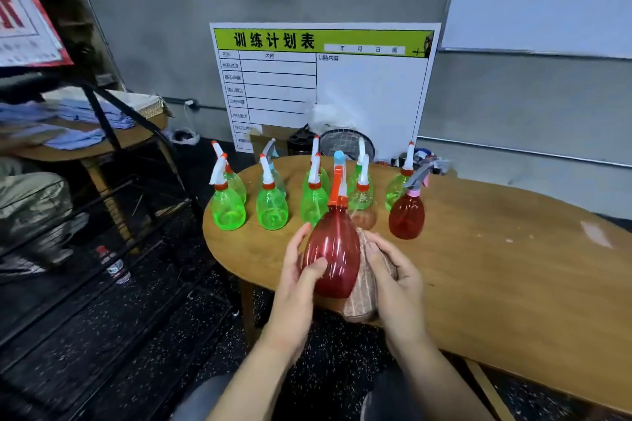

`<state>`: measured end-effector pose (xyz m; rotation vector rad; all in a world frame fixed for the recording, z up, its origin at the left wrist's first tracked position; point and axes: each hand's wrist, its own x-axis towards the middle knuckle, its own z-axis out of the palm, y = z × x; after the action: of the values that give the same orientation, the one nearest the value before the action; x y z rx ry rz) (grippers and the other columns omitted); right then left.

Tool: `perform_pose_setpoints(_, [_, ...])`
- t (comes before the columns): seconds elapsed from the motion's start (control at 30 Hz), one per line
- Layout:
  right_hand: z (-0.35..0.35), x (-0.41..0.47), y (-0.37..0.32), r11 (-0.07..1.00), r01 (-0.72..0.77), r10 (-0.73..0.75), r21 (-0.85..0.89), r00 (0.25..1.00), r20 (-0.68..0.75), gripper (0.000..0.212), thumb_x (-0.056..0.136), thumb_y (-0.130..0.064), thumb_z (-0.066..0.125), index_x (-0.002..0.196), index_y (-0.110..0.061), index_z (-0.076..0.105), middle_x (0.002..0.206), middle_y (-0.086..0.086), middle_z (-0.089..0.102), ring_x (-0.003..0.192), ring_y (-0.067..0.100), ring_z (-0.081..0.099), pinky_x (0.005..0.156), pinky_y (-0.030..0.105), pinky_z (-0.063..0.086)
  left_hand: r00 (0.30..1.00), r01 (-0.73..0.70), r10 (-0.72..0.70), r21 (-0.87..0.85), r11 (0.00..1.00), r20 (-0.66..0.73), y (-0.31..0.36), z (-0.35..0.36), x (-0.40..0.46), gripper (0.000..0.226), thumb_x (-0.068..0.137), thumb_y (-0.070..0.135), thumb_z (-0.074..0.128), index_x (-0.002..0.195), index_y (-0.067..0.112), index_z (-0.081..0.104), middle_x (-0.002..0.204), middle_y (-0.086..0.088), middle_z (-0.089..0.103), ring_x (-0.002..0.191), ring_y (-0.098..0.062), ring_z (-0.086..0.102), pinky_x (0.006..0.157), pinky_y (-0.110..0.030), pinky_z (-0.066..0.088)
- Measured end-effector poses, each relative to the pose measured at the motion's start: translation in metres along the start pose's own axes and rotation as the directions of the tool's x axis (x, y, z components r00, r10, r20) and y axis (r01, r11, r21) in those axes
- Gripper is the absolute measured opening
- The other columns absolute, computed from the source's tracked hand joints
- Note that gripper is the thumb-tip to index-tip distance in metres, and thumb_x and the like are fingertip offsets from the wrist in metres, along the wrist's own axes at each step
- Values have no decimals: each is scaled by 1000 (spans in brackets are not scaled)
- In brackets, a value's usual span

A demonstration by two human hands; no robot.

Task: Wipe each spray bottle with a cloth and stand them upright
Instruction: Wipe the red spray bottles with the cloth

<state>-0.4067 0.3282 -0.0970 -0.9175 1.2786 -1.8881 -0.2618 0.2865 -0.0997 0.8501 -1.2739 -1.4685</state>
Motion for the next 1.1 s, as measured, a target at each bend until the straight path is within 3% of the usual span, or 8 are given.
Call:
perform_pose_setpoints(0.27, [23,4,9,1000,4,-4,-7,999,34,28,97,-20,64,121,-17,76,123,1,76,121,25,69,108,53,51,998,12,-7,-78,997,63,-8,-20,10,61,94,48,69,152,40,50,148,4,63,139,-22,59,116,-60,45])
perform_pose_setpoints(0.43, [10,34,28,999,-40,41,15,997,-68,25,96,-21,64,113,-31,80,132,-2,72,121,17,68,89,29,61,989,100,-74,-209,973,126,-32,-28,36,61,95,37,51,156,35,46,148,-1,63,135,-24,62,104,-52,57])
perform_pose_setpoints(0.53, [11,53,37,992,62,-64,-107,998,-12,26,89,-31,66,109,-42,80,130,-12,72,131,8,60,104,24,52,981,130,-94,-222,966,167,-45,-24,55,58,97,41,47,155,34,46,147,2,64,136,-19,61,101,-39,59])
perform_pose_setpoints(0.67, [12,83,43,952,201,-181,-232,978,104,25,95,-25,64,117,-29,77,121,-6,75,123,2,63,101,13,46,976,134,-94,-199,971,198,-56,-15,75,48,105,44,46,151,32,52,144,6,67,135,-14,62,99,-30,57])
perform_pose_setpoints(0.8, [4,108,66,787,339,-272,-516,941,203,30,104,-29,58,131,-27,72,103,1,66,96,9,63,82,11,45,981,116,-89,-154,981,170,-70,-10,97,42,109,39,47,149,34,54,143,6,67,135,-15,62,107,-36,55])
perform_pose_setpoints(0.93, [-8,104,84,619,467,-334,-631,884,327,31,105,-34,57,133,-30,71,104,-21,56,87,1,62,72,7,45,989,112,-94,-156,981,115,-89,-8,111,44,106,39,43,148,36,57,145,2,66,138,-20,60,116,-51,46])
perform_pose_setpoints(1.0, [-15,94,88,537,582,-370,-611,813,450,31,105,-36,58,133,-31,70,101,-21,53,76,-2,56,65,7,43,988,120,-103,-160,980,112,-95,-9,114,44,107,39,41,147,38,57,144,-1,67,138,-22,60,119,-55,41])
perform_pose_setpoints(1.1, [-26,83,94,359,765,-408,-535,644,647,29,101,-33,68,129,-29,74,102,-8,59,79,-1,56,70,8,45,990,103,-88,-144,984,111,-105,-8,116,39,111,44,42,144,40,61,147,0,65,140,-23,58,123,-55,35])
